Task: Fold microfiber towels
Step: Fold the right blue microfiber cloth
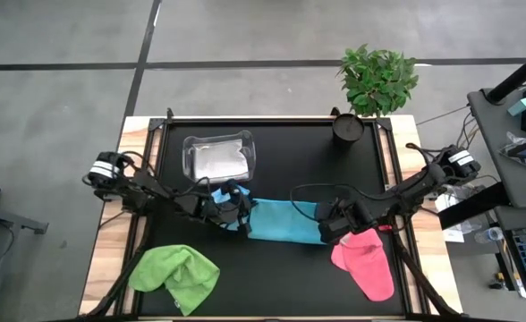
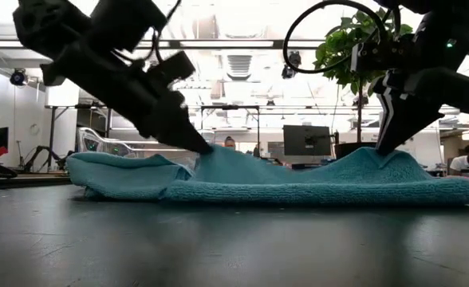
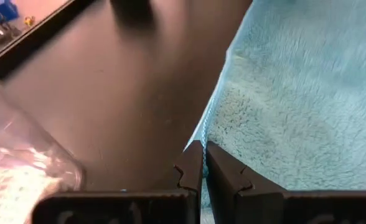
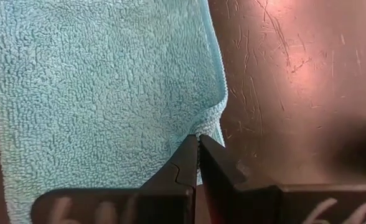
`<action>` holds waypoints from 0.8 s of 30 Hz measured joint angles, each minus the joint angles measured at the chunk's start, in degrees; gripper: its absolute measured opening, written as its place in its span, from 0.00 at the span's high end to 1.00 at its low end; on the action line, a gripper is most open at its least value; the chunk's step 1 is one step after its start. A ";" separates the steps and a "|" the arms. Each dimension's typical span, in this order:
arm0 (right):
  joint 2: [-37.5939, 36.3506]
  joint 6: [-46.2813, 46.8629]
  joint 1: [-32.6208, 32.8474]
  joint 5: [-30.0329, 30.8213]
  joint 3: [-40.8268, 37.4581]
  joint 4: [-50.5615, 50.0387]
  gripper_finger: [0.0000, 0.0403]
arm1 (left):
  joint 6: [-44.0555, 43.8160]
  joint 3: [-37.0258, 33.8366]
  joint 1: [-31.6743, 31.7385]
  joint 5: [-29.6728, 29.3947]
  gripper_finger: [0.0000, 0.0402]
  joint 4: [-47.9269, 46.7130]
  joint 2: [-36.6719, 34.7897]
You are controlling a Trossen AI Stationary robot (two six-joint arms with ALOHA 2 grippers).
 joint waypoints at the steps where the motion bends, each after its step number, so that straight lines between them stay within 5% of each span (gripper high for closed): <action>1: 0.02 0.00 -0.08 -0.02 0.00 -0.02 0.98 | 0.20 0.09 -0.02 0.00 1.00 -0.21 0.80; 24: 0.02 -0.02 -1.06 -0.04 -0.22 0.39 0.98 | -1.51 0.65 0.00 -3.08 0.98 -0.39 3.80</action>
